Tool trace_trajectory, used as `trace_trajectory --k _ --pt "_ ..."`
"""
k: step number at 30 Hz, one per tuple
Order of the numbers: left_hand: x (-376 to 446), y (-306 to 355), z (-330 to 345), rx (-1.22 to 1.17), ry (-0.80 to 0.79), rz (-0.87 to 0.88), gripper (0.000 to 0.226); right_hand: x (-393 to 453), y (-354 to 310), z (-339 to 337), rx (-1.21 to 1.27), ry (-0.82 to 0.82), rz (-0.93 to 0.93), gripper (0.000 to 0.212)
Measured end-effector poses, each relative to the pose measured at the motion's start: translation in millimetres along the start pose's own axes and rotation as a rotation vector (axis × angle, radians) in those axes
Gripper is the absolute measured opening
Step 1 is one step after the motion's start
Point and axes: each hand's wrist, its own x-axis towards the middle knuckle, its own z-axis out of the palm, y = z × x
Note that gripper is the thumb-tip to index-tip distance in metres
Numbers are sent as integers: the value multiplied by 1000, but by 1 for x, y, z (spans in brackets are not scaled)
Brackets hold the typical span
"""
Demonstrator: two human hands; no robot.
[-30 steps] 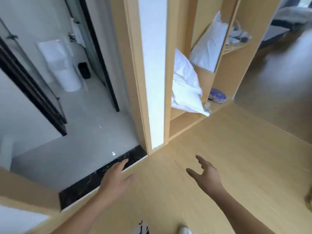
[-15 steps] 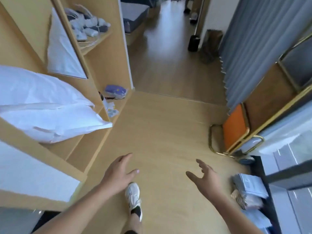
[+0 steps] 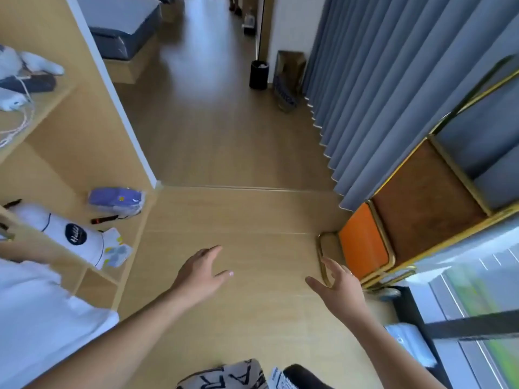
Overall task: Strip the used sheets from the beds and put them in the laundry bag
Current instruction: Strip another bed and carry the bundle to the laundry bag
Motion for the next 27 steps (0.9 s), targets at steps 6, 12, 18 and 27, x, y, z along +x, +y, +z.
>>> trace_trajectory --k 6,12,18,27 --pt "146 8 -57 44 -18 22 71 151 -61 1 -37 -46 3 78" --pt "295 2 -118 102 -28 -91 67 344 -149 7 -85 -166 -119 71" --pt "415 6 -201 89 -6 -242 58 494 -247 -12 -138 -285 -207 57" --pt "665 14 -295 73 3 -169 43 731 -365 -15 -207 -287 -211 51"
